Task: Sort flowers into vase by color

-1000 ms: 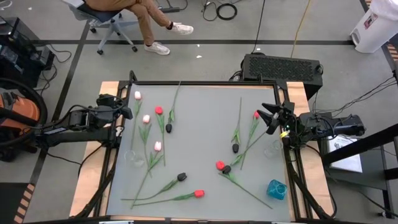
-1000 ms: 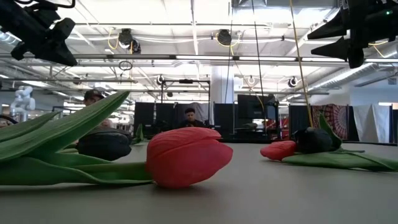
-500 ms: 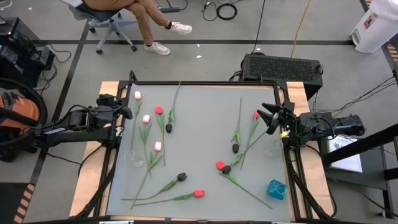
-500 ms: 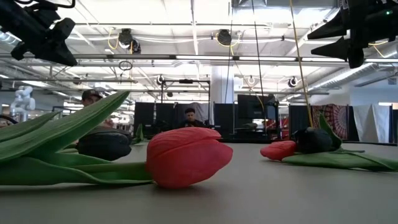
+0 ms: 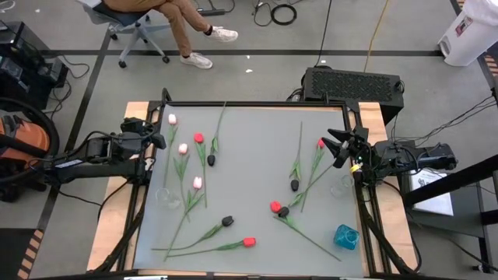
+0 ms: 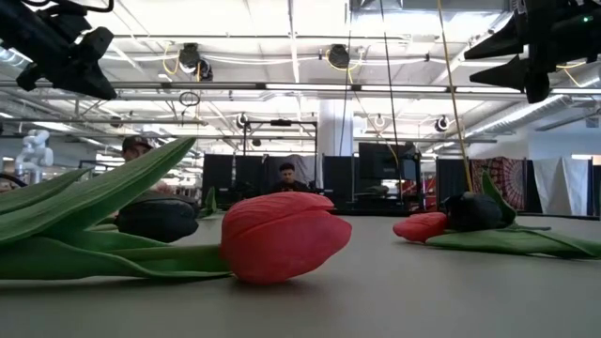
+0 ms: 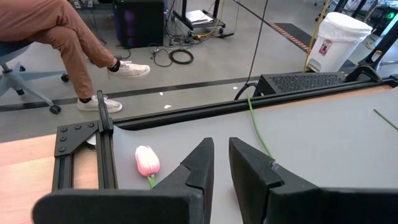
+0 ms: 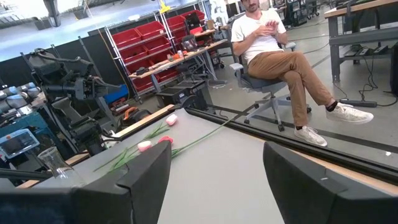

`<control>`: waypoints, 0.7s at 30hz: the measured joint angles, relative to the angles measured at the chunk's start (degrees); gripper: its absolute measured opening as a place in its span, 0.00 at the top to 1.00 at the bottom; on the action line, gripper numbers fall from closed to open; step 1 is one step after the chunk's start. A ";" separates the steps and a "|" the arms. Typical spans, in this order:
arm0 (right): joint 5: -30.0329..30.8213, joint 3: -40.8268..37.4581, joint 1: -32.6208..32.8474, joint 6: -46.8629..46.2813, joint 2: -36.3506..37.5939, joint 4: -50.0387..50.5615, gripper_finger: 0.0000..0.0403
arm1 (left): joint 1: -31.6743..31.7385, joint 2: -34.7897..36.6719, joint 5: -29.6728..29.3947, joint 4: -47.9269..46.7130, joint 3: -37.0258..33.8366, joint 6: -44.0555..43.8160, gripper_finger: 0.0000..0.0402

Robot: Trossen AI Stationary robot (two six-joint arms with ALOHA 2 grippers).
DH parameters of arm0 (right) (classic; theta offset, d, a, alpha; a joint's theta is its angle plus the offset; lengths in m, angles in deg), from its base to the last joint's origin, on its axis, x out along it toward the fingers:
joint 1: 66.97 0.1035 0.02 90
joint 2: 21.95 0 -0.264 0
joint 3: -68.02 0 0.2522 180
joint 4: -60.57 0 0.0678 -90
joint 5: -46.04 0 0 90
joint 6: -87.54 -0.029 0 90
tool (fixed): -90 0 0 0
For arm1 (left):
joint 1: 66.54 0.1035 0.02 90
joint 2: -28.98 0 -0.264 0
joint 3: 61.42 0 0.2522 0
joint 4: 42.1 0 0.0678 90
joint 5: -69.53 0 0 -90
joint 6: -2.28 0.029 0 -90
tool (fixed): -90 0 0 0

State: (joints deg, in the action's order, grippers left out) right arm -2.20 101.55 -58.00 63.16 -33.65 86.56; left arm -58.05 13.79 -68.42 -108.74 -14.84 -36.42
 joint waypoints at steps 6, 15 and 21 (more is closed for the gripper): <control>0.00 0.00 0.01 0.00 0.01 -0.04 0.39 | -0.02 0.01 -0.01 0.00 0.00 0.02 0.86; 0.24 0.02 0.00 -6.38 -0.02 -2.12 0.39 | 0.00 -0.01 0.01 0.00 0.00 0.00 0.86; 0.15 0.02 0.00 -20.22 -0.02 -2.90 0.39 | 0.00 -0.01 -0.01 0.02 0.00 0.00 0.86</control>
State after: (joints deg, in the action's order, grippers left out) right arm -2.05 101.57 -58.00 42.94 -33.68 83.66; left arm -58.05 13.77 -68.43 -108.72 -14.84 -36.42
